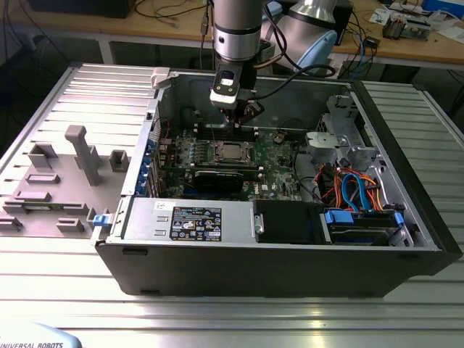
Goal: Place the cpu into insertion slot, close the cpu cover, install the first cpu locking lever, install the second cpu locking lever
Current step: 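Install the first cpu locking lever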
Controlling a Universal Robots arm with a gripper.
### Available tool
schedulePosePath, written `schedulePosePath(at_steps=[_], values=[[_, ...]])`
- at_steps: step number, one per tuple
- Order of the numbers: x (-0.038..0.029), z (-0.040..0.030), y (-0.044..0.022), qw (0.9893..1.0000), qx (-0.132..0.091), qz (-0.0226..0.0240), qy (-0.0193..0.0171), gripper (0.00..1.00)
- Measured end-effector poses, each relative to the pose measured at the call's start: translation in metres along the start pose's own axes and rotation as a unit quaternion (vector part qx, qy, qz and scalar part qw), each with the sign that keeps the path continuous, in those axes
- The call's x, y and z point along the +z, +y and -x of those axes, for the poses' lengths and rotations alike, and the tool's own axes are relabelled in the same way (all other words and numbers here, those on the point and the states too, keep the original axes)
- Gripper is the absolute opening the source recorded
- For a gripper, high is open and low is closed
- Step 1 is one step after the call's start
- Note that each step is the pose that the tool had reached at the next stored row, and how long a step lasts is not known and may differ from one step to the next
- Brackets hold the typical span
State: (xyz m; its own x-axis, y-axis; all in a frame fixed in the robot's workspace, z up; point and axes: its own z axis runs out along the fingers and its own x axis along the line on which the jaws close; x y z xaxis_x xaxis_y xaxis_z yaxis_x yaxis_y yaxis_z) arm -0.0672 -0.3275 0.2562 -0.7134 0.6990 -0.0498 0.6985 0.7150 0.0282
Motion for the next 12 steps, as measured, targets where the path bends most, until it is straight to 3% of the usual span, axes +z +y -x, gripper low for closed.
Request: schedulePosePath(at_steps=[10, 12], values=[[0.0, 0.0, 0.0, 1.0, 0.0, 0.0, 0.0, 0.11], [0.0, 0.0, 0.0, 0.9999, -0.011, 0.0005, 0.0003, 0.11]])
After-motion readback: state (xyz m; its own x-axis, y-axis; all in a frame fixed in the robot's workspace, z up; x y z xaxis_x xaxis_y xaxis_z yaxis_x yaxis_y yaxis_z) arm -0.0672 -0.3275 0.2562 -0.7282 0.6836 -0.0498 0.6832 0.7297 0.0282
